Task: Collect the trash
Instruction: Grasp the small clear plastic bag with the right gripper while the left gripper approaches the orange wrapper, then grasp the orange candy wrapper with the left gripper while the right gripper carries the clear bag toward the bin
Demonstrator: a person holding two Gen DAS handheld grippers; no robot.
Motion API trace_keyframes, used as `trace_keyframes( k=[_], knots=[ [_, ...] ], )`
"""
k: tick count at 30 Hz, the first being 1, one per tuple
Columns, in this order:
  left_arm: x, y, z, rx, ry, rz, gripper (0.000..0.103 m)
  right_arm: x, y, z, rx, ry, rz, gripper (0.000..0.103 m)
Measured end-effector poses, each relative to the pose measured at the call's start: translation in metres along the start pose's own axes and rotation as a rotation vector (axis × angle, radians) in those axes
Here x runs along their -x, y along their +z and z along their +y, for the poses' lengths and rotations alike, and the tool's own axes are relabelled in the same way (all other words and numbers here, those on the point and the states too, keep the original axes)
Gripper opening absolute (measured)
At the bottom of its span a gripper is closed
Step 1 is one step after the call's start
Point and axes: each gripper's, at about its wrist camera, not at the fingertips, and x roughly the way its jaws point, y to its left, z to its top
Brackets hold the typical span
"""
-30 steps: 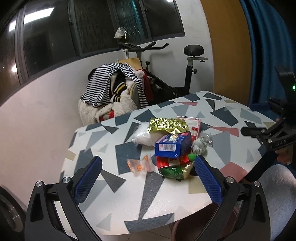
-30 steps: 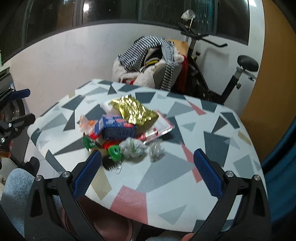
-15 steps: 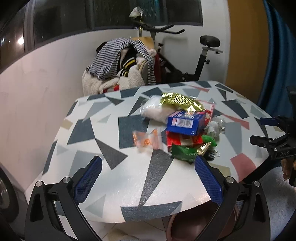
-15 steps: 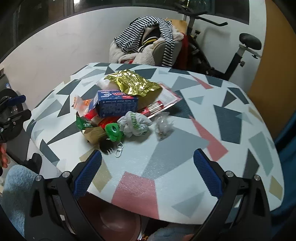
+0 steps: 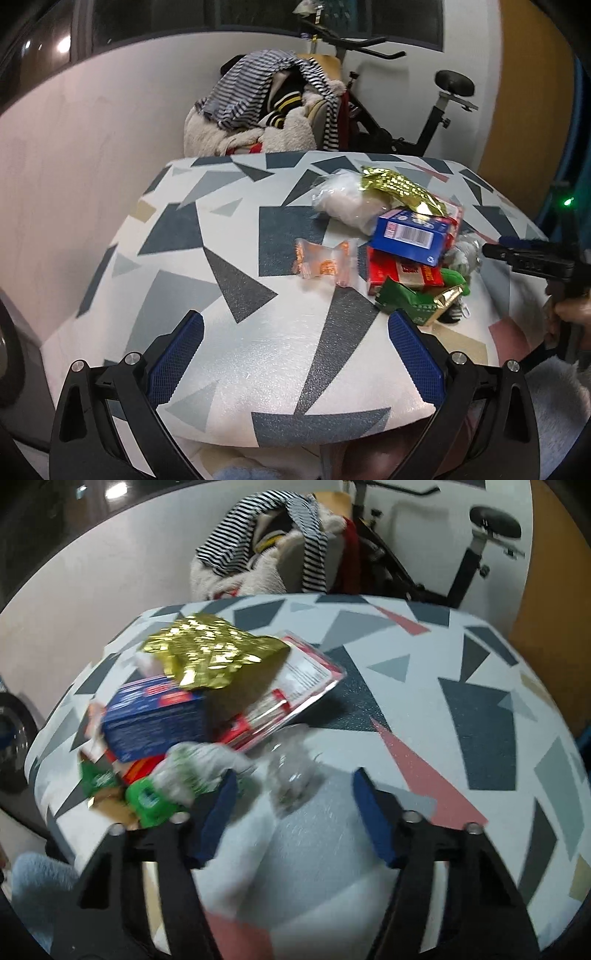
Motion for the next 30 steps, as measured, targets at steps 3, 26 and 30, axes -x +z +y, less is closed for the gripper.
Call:
trace_keyframes(
  k=[3,26,30],
  knots=[
    [-0.008,0.004,0.009,0.051,-0.009,0.026,0.098,-0.022,0.007,-0.012,-0.105,0.078,0.036,0.048],
    [-0.142,0.031,0.039,0.682,-0.302,0.238,0.067,-0.020,-0.008,-0.034,-0.213,0.103,-0.037,0.026],
    [-0.145,0.031,0.041,0.739,-0.300,0.253,0.022,-0.013,-0.007,-0.034,-0.219,0.101,-0.040,0.026]
  ],
)
